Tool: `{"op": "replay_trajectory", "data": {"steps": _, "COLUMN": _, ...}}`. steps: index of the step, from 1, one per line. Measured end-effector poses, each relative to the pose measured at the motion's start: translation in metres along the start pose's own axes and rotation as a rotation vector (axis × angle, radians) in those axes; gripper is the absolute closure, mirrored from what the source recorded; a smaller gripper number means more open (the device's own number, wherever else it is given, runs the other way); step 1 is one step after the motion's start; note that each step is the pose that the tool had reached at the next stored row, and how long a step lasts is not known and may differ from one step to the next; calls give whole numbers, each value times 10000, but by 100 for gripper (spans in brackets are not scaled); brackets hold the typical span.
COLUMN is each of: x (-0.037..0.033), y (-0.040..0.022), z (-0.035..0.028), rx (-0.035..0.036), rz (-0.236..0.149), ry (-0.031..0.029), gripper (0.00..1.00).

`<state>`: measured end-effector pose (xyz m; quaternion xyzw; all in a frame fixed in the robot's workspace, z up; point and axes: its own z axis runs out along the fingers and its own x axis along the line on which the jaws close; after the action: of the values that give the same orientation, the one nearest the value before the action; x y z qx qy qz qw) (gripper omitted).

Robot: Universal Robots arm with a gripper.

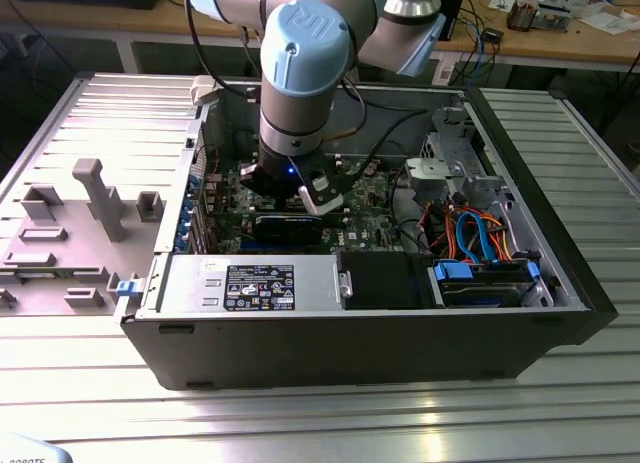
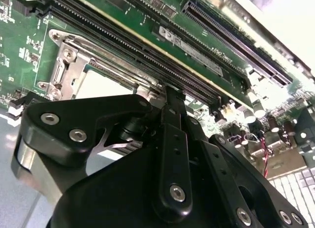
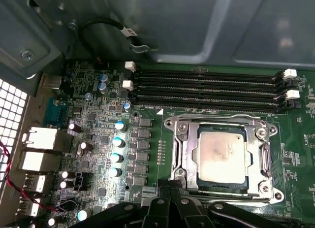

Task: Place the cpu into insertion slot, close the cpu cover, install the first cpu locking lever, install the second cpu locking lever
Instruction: 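Install the second cpu locking lever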

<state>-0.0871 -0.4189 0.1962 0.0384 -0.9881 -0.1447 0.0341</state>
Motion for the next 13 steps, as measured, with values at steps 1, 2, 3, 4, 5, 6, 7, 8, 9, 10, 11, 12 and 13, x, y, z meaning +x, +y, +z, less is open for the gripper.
{"op": "replay_trajectory", "data": {"steps": 1, "x": 0, "y": -3, "z": 8, "rx": 0, "rz": 0, "ry": 3, "gripper": 89}}
{"op": "replay_trajectory", "data": {"steps": 2, "x": 0, "y": -3, "z": 9, "rx": 0, "rz": -2, "ry": 4, "gripper": 89}}
{"op": "replay_trajectory", "data": {"steps": 3, "x": 1, "y": -2, "z": 12, "rx": 12, "rz": 1, "ry": 3, "gripper": 89}}
{"op": "replay_trajectory", "data": {"steps": 4, "x": 1, "y": -2, "z": 13, "rx": 47, "rz": 3, "ry": 4, "gripper": 89}}
{"op": "replay_trajectory", "data": {"steps": 5, "x": 0, "y": -1, "z": 14, "rx": 95, "rz": 8, "ry": 6, "gripper": 89}}
{"op": "replay_trajectory", "data": {"steps": 6, "x": 0, "y": -2, "z": 14, "rx": 144, "rz": 10, "ry": 8, "gripper": 89}}
{"op": "replay_trajectory", "data": {"steps": 7, "x": 5, "y": -3, "z": 11, "rx": 156, "rz": 13, "ry": 10, "gripper": 89}}
{"op": "replay_trajectory", "data": {"steps": 8, "x": 14, "y": -2, "z": 12, "rx": 155, "rz": 12, "ry": 11, "gripper": 89}}
{"op": "replay_trajectory", "data": {"steps": 9, "x": 24, "y": -1, "z": 11, "rx": 156, "rz": 12, "ry": 13, "gripper": 89}}
{"op": "replay_trajectory", "data": {"steps": 10, "x": 29, "y": 0, "z": 10, "rx": 155, "rz": 13, "ry": 14, "gripper": 89}}
{"op": "replay_trajectory", "data": {"steps": 11, "x": 29, "y": 0, "z": 10, "rx": 154, "rz": 12, "ry": 13, "gripper": 89}}
{"op": "replay_trajectory", "data": {"steps": 12, "x": 29, "y": 1, "z": 8, "rx": 153, "rz": 11, "ry": 12, "gripper": 89}}
{"op": "replay_trajectory", "data": {"steps": 13, "x": 34, "y": 4, "z": -2, "rx": 158, "rz": 14, "ry": 11, "gripper": 89}}
